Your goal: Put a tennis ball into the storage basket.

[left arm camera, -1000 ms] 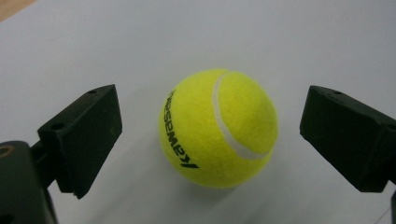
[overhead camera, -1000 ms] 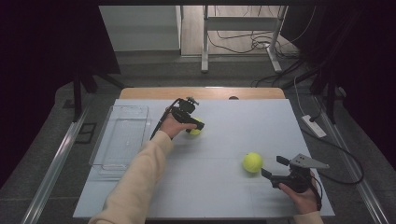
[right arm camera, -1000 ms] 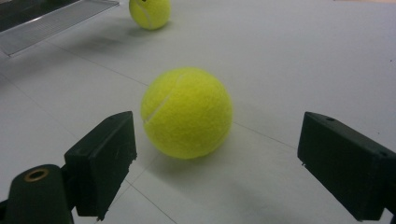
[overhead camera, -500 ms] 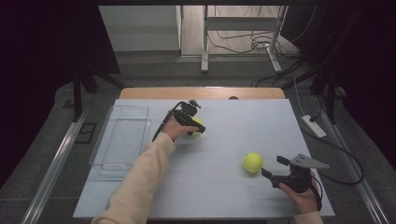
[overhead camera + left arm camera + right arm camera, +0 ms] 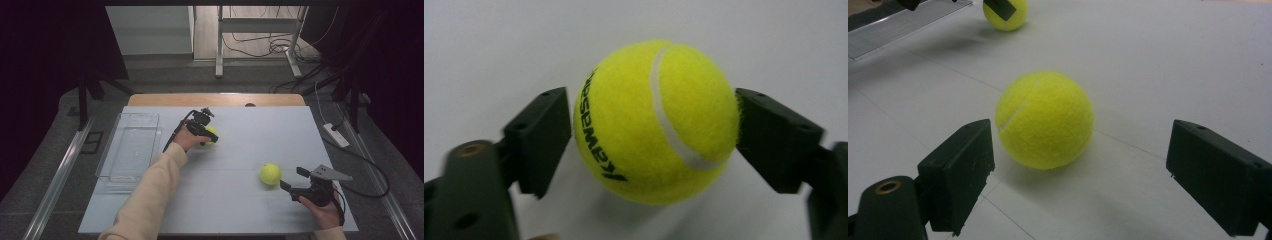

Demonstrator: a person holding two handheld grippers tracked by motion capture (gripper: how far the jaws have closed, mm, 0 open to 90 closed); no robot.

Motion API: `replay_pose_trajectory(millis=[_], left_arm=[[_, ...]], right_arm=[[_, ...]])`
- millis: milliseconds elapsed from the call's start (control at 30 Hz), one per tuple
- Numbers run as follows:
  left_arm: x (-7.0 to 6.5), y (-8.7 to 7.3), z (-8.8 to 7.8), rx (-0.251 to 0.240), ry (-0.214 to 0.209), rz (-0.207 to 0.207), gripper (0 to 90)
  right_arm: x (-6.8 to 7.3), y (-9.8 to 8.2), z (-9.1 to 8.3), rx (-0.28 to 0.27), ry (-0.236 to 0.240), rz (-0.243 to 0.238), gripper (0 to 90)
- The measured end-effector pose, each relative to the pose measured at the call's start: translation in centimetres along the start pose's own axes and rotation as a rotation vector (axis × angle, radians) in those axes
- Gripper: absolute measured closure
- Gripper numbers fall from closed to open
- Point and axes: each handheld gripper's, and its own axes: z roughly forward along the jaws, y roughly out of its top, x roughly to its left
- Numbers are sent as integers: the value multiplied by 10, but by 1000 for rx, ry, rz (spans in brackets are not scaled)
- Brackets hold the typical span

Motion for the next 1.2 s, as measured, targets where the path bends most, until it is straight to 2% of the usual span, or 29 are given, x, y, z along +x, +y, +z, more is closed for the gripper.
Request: replay_pose_trajectory(millis=[200, 433, 900, 1200], left_arm=[[-1, 0, -3, 6, 20, 9, 270], [1, -1, -12, -17, 13, 10, 270], [2, -5, -40, -96, -3, 19, 270], [-1, -7, -58, -151, 8, 16, 270]], right_arm=[[0, 0, 0, -1, -3, -1, 122], [-1, 0, -1, -4, -4, 3, 122], [0, 0, 0, -5, 4, 5, 122], [-1, 0, -1, -9, 3, 7, 122]])
